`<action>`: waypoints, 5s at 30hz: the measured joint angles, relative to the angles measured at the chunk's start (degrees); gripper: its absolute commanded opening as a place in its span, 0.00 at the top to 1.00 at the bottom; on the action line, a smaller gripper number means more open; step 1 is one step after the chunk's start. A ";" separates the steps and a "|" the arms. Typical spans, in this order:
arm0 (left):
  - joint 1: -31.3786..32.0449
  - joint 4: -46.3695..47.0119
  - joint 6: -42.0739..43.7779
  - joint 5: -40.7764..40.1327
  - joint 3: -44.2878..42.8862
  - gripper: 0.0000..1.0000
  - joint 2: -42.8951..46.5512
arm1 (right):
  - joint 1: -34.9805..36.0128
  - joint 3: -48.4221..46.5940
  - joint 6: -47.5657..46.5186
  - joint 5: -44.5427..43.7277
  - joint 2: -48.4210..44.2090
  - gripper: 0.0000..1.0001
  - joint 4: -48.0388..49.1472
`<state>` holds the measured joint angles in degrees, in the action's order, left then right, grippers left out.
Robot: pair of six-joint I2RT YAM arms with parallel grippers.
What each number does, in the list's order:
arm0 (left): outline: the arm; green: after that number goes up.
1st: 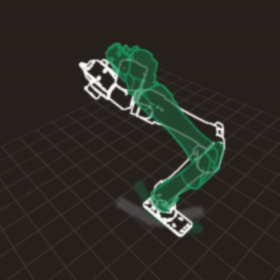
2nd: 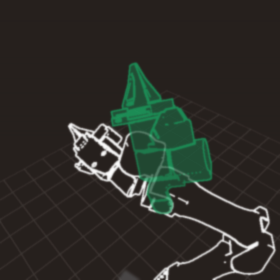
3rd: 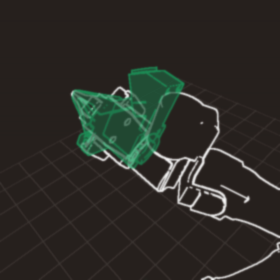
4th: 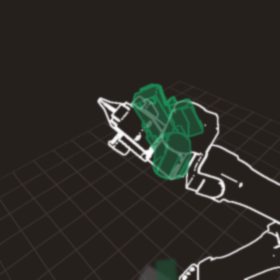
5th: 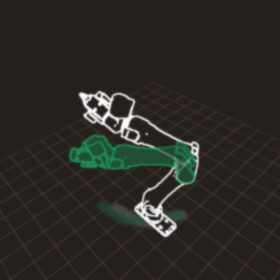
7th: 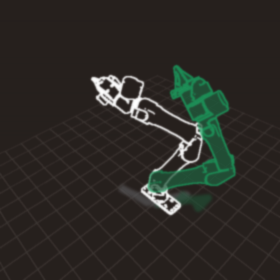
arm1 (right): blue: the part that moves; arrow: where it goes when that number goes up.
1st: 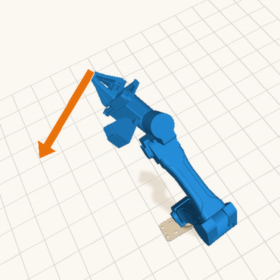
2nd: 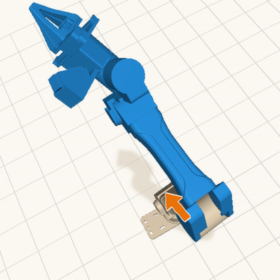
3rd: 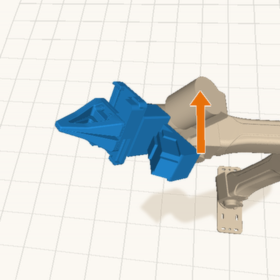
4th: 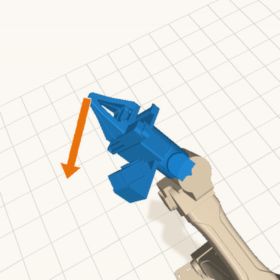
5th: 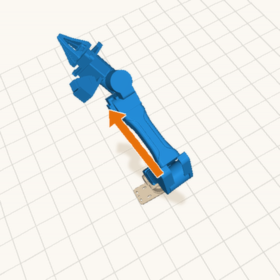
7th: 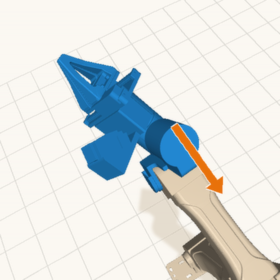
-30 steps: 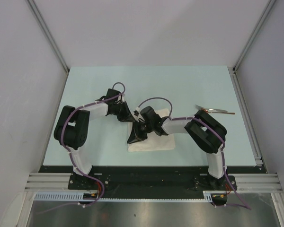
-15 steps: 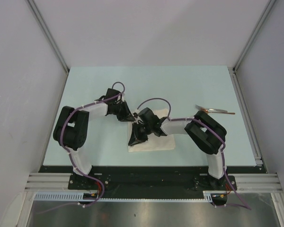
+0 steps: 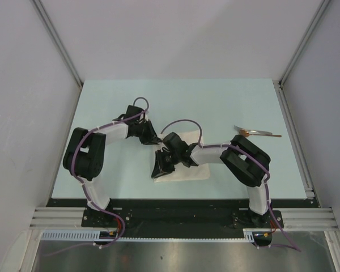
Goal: Fold the napkin into a case and place the utensils inside
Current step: Smooth out the upper triangle-folded napkin at the center of the board, then pick up the upper triangle-folded napkin from the center of the board.
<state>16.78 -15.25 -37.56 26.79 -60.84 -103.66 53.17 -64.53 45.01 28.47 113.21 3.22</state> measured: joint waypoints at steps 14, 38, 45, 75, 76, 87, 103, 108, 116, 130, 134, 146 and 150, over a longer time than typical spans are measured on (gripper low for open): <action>-0.15 -4.81 0.26 -3.54 -2.64 0.70 1.53 | 1.84 -0.79 -2.71 -3.89 -1.53 0.70 -6.58; -7.06 -21.92 -8.55 -34.84 1.70 0.59 40.39 | 4.72 -40.63 -6.12 -39.56 11.30 0.40 -44.87; -7.06 -22.60 -8.52 -33.94 1.70 0.59 39.69 | 6.73 -44.87 -5.79 -45.03 16.35 0.56 -52.22; -7.06 -22.16 -8.50 -31.10 1.70 0.59 36.17 | 8.98 -53.96 -6.01 -50.93 24.33 1.00 -58.07; -7.06 -22.14 -8.48 -31.06 1.70 0.60 36.00 | 8.98 -53.96 -6.08 -51.01 24.33 1.00 -58.16; -7.06 -17.20 -1.20 -22.82 1.70 0.61 34.32 | 5.51 -37.62 -7.30 -41.77 13.77 1.00 -45.90; -6.99 -11.54 -0.96 -13.25 3.10 0.44 32.92 | -5.40 -12.76 -5.60 -22.29 -6.05 1.00 -24.17; -4.57 -10.84 -1.57 -7.48 1.84 0.41 24.83 | -5.22 -12.46 -5.60 -20.48 -6.05 1.00 -22.56; 1.51 -14.75 -4.35 -5.64 -3.98 0.10 8.24 | -5.11 -12.46 -5.60 -19.43 -6.05 1.00 -21.46; 3.34 -14.45 -6.69 -7.72 -8.26 0.47 -0.46 | -4.17 -13.57 -6.75 -19.04 -4.55 1.00 -22.25; 3.34 -14.51 -6.27 -9.64 -8.28 0.50 -1.90 | -2.49 -16.20 -8.04 -20.37 -2.10 1.00 -24.44; 3.34 -12.68 -4.39 -13.42 -5.01 0.64 -1.92 | 1.31 -19.50 -9.73 -25.29 2.73 0.99 -28.98; 3.34 -12.63 -4.35 -13.66 -4.07 0.74 -1.92 | 1.38 -19.50 -9.73 -25.88 2.73 0.92 -29.35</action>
<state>20.12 -27.88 -41.91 13.13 -64.90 -105.58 54.54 -84.03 35.29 2.59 115.94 -26.13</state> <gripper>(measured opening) 0.332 0.023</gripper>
